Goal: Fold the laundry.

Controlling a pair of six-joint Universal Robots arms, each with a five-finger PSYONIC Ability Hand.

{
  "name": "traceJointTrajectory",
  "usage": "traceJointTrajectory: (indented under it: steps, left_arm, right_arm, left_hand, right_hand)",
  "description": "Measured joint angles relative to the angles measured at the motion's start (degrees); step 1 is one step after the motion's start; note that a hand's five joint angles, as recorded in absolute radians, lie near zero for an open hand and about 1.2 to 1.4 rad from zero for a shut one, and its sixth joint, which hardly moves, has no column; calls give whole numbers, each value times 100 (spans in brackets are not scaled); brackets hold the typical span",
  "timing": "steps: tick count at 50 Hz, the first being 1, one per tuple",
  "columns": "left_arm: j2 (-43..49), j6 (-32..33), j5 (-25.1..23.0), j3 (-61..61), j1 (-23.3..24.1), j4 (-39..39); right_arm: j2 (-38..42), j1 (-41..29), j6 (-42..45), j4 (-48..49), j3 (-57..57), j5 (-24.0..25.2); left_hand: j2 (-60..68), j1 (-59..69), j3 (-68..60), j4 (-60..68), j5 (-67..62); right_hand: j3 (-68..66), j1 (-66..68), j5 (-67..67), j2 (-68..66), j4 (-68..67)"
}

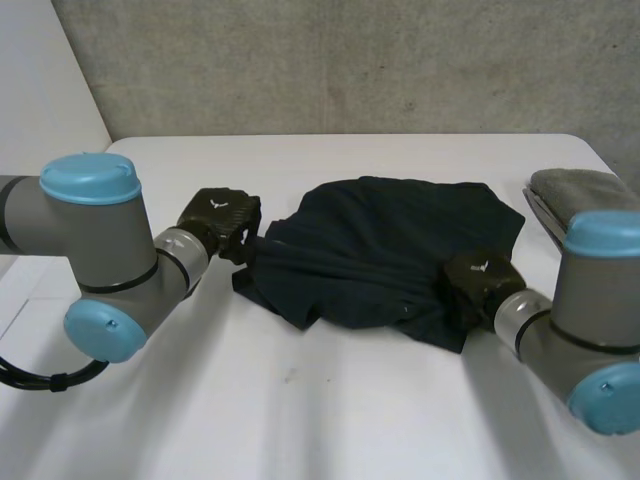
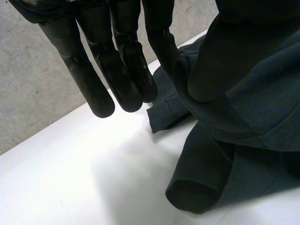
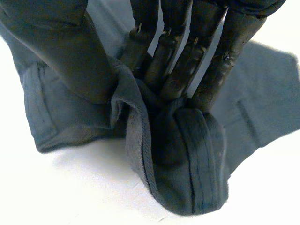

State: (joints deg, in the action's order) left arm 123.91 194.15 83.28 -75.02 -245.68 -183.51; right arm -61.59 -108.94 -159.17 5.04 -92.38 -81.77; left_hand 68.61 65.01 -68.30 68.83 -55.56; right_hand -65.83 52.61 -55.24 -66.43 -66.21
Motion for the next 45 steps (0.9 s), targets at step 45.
traceJointTrajectory:
  steps: [45]
  left_arm:
    - [-2949,-571,384,-1860,-262,-106]
  right_arm:
    - [-2344,10,-329,-1098,-1135,899]
  left_hand:
    - [10,0,-12,2,-59]
  right_hand:
    - [4719,-3587,4710,4691,4795]
